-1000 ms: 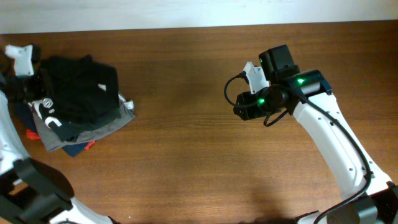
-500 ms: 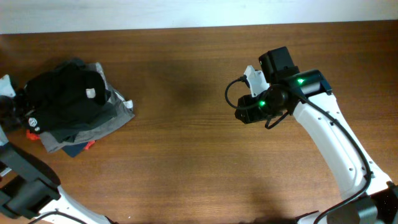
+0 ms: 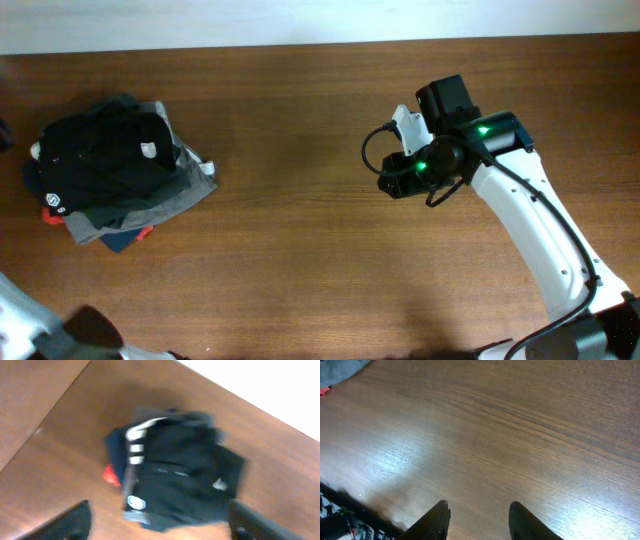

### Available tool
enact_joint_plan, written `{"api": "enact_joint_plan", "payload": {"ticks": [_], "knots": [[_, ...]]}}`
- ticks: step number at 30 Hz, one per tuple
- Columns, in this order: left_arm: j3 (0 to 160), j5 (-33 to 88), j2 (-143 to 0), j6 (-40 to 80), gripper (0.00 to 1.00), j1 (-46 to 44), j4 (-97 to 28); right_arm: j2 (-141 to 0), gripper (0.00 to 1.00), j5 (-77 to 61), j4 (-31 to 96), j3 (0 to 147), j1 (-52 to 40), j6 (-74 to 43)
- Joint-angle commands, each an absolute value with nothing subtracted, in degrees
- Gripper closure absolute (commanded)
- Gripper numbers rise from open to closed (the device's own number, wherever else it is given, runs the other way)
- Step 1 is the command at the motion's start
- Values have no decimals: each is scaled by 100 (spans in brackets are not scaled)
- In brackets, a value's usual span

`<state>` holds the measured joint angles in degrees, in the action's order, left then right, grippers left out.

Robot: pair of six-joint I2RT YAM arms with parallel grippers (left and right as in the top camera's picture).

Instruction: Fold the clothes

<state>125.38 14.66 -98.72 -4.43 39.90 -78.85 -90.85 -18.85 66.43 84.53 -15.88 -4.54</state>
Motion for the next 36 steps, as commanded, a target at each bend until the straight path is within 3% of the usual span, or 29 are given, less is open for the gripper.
{"api": "enact_joint_plan", "payload": {"ticks": [1,4,9,11,12,13,16,21,36], "knots": [[12551,1796,-9585,-735,45,3345,-8211,-8960,57,-1817,6591,8517,-1566,-469],[12551,1885,-9292,-1439,47,2711,-8361,-8764,55,-1813,6530,8641,-1566,-336],[12551,1334,-8449,-2917,37,1017,-8707,-7979,43,-1544,6193,8965,-1566,-320],[12551,797,-8211,-2792,26,375,-8659,-7559,40,-1496,6027,9024,-1566,-322],[12551,563,-8121,-2558,1,91,-8615,-7376,38,-1474,5968,9026,-1566,-322],[12551,329,-8058,-2213,1,-145,-8595,-7159,35,-1463,5927,9026,-1566,-322],[12551,-47,-7996,-1103,1,-650,-8847,-6593,1,-1422,5927,9026,-1566,-322],[12551,-45,-8143,-821,1,-788,-9441,-6097,1,-1302,5935,9026,-1566,-322],[12551,19,-8261,-819,1,-788,-9524,-6132,1,-1302,5944,9024,-1566,-322]]}}
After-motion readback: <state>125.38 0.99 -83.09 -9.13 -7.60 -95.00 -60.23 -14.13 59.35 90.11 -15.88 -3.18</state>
